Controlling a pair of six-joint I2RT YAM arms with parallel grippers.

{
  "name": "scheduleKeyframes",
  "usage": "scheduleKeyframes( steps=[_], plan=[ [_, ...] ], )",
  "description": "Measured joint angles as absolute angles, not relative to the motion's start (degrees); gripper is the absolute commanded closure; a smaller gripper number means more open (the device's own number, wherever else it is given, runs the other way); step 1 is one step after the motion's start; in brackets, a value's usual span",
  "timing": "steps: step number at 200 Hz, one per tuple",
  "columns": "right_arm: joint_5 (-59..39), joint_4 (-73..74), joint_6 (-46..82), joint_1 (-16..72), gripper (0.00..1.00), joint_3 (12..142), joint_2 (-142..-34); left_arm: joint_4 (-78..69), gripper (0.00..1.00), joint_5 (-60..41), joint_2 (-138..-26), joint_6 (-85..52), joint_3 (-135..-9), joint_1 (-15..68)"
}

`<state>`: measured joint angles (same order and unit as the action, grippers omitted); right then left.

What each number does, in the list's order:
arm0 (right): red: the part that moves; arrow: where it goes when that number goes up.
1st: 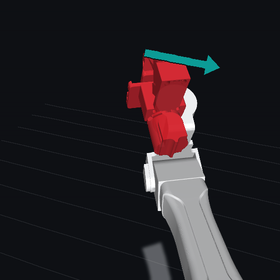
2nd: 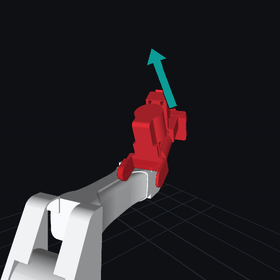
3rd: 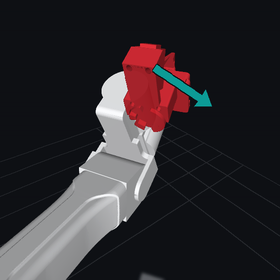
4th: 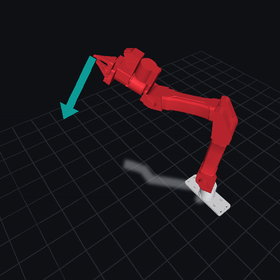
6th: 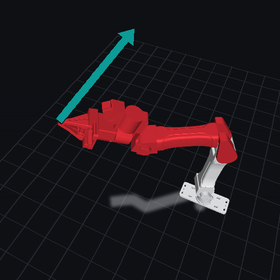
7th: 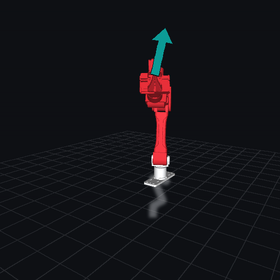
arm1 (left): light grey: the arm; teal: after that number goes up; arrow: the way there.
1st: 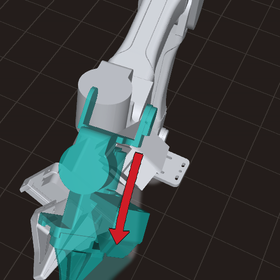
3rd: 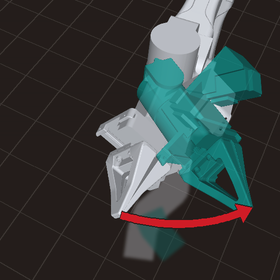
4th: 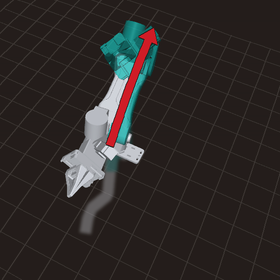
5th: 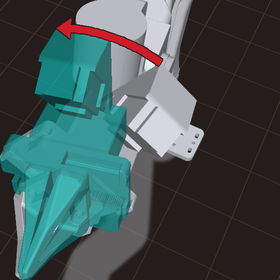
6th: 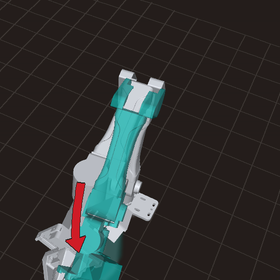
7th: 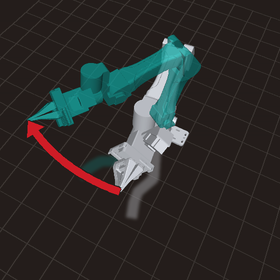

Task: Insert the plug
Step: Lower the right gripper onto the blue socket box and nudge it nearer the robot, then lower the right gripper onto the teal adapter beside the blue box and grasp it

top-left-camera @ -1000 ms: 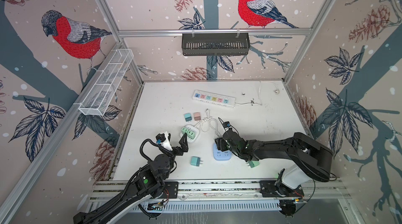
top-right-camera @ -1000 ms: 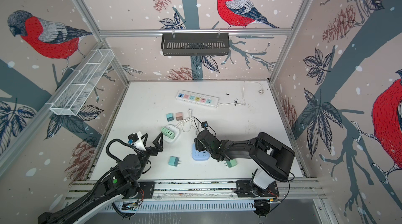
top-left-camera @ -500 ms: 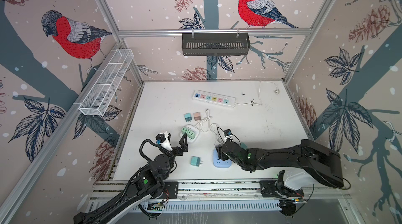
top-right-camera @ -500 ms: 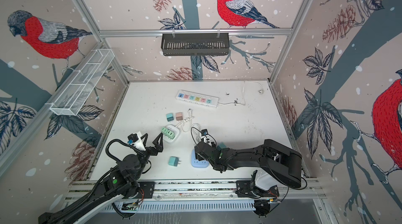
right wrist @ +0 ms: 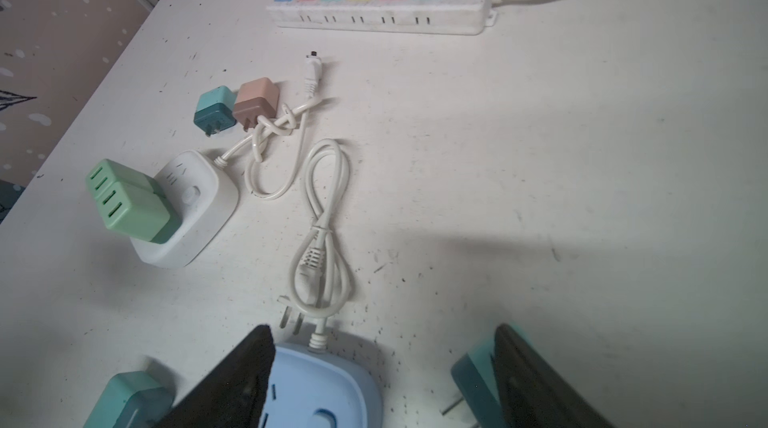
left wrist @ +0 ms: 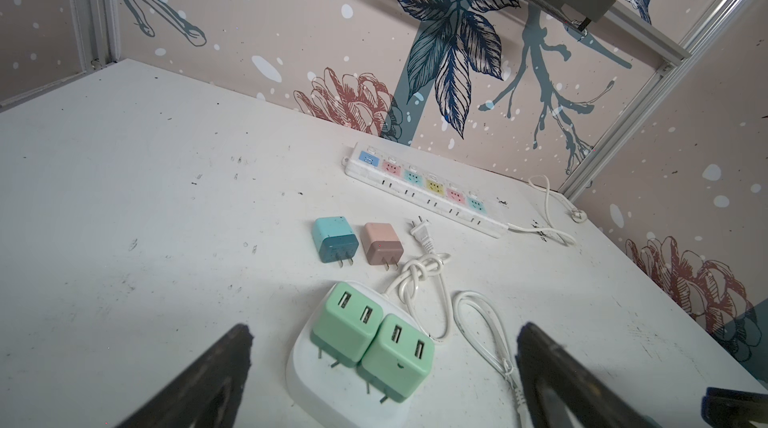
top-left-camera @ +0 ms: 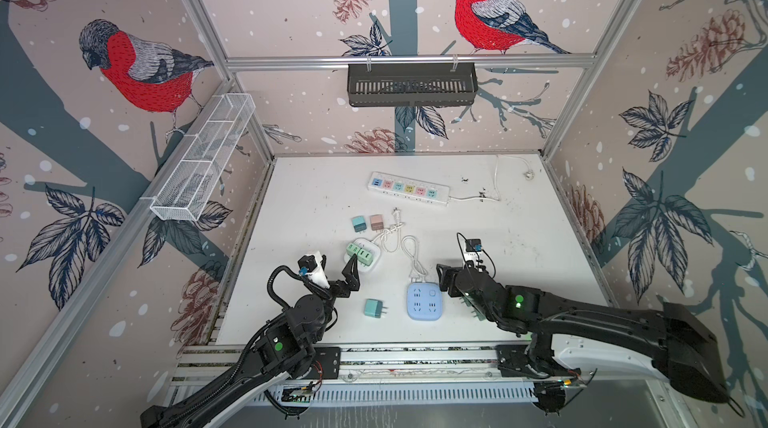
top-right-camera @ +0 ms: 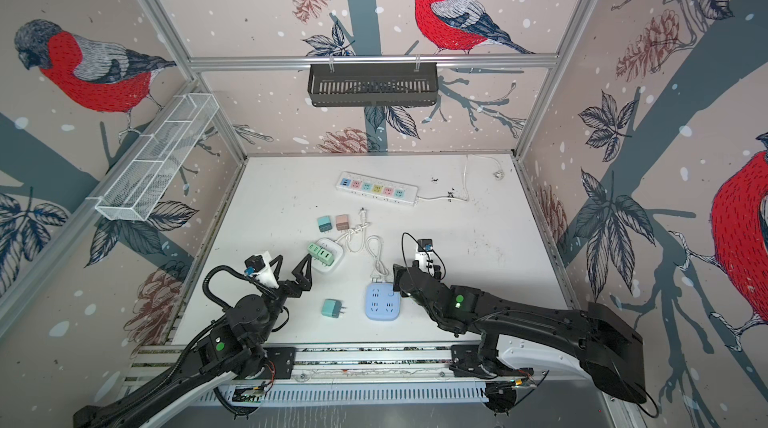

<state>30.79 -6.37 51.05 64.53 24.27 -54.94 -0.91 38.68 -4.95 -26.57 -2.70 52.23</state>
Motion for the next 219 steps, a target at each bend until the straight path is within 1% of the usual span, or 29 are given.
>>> scheduleKeyframes(
  steps=[39, 68, 92, 123, 176, 219],
  plan=[
    [26.4, -10.7, 52.4, 60.4, 0.20, 19.0, -46.6, -0.9, 0.02, 38.7, -5.0, -26.6, -2.7, 52.2],
    [21.3, -11.0, 52.2, 56.8, 0.21, 17.2, -45.5, -0.9, 0.02, 38.7, -5.0, -26.6, -2.7, 52.2],
    [17.4, -10.7, 50.9, 54.5, 0.22, 16.9, -48.1, -1.0, 0.02, 38.4, -5.1, -26.6, -2.6, 52.2],
    [14.0, -10.0, 49.6, 54.0, 0.23, 17.8, -51.4, -1.0, 0.02, 37.8, -5.1, -26.6, -2.6, 52.2],
    [11.3, -8.0, 47.2, 53.7, 0.24, 21.5, -57.9, -1.0, 0.02, 37.7, -5.1, -26.6, -2.6, 52.2],
    [10.3, -6.3, 44.8, 53.5, 0.27, 25.2, -64.6, -1.0, 0.02, 37.7, -5.1, -26.6, -2.6, 52.2]
  ],
)
